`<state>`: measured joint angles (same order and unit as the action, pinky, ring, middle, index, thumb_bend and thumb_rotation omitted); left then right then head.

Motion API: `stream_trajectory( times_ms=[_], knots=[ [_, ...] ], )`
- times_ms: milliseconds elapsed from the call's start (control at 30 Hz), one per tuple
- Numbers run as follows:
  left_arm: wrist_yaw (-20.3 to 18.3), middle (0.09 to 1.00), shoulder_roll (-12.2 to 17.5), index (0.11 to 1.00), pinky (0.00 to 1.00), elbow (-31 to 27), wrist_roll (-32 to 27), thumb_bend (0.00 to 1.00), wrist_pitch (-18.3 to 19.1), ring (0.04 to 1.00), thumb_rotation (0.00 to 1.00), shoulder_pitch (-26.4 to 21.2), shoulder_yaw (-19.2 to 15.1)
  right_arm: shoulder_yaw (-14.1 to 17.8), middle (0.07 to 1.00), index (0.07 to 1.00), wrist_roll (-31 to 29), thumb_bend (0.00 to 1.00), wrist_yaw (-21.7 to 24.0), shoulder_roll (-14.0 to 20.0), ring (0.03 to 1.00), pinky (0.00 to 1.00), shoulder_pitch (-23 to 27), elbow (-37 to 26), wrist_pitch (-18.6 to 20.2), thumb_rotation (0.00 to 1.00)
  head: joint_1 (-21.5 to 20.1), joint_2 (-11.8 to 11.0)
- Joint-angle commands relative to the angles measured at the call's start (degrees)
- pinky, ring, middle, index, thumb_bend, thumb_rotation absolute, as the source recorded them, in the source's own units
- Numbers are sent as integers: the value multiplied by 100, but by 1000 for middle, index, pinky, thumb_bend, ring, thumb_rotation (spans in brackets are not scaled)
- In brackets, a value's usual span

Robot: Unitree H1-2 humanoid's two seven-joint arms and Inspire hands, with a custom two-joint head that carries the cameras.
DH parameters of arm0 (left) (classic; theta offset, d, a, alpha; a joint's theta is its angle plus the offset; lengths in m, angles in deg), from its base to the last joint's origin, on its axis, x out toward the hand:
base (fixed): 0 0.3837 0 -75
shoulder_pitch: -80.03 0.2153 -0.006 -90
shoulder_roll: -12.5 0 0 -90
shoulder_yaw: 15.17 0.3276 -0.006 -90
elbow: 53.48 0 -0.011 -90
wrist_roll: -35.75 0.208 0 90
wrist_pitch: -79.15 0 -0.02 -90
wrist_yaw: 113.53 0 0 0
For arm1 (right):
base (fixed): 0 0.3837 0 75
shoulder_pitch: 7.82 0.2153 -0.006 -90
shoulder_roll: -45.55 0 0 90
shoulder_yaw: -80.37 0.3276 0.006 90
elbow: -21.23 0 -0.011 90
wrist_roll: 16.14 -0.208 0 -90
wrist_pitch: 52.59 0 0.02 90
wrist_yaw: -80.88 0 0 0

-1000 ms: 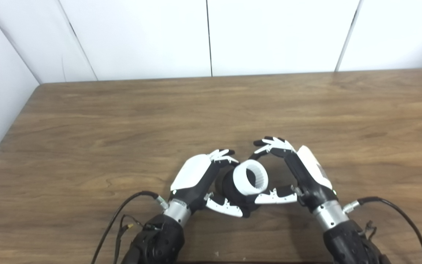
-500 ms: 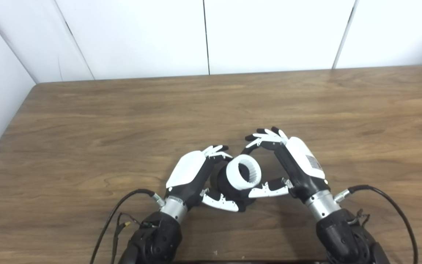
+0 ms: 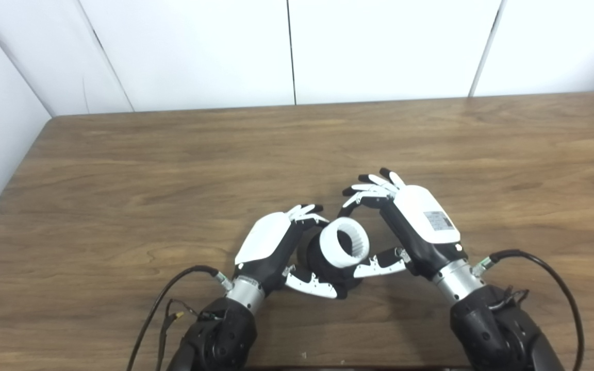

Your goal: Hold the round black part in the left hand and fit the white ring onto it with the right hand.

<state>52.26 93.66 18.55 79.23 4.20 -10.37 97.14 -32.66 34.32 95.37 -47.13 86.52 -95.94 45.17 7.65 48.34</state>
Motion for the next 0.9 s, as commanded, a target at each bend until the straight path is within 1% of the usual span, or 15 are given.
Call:
stream_trajectory(
  times_ms=[0, 100, 233, 333, 500, 667, 833, 867],
  knots=[
    [-31, 922, -42, 632, 936, -41, -28, 883, -19, 960, 281, -100, 39, -125, 789, 481, 147, 516, 217, -2, 909, 1000, 238, -340, -312, 155, 0, 1],
    [-25, 921, -41, 629, 929, -39, -28, 885, -20, 958, 288, -101, 41, -198, 792, 480, 413, 515, 602, 90, 916, 1000, 402, -535, -314, 156, 12, 7],
    [-20, 920, -36, 626, 925, -51, -34, 885, -31, 956, 290, -97, 44, -234, 805, 481, 605, 514, 1171, 200, 935, 1000, 625, -728, -326, 158, 14, 26],
    [40, 918, -29, 622, 918, -18, -78, 887, -114, 953, 288, -92, 32, -228, 803, 481, 689, 515, 1469, 274, 938, 1000, 778, -806, -480, 159, 14, 26],
    [49, 922, -23, 625, 927, 1, -81, 886, -119, 955, 306, -98, 44, -192, 797, 481, 741, 517, 1764, 345, 933, 1000, 979, -897, -734, 159, 15, 36],
    [52, 921, -39, 628, 934, 10, -71, 886, -101, 956, 300, -116, 58, -123, 793, 482, 788, 518, 2073, 338, 922, 990, 1130, -928, -829, 156, 29, 34],
    [20, 923, -43, 627, 938, -18, -29, 883, -25, 958, 288, -112, 69, 1, 789, 481, 780, 518, 1960, 285, 914, 968, 1060, -857, -900, 154, 8, 24],
    [1, 924, -34, 628, 939, -37, -23, 882, -9, 958, 288, -113, 69, 57, 789, 480, 744, 517, 1934, 253, 915, 972, 1037, -847, -860, 155, 5, 28]
  ],
)
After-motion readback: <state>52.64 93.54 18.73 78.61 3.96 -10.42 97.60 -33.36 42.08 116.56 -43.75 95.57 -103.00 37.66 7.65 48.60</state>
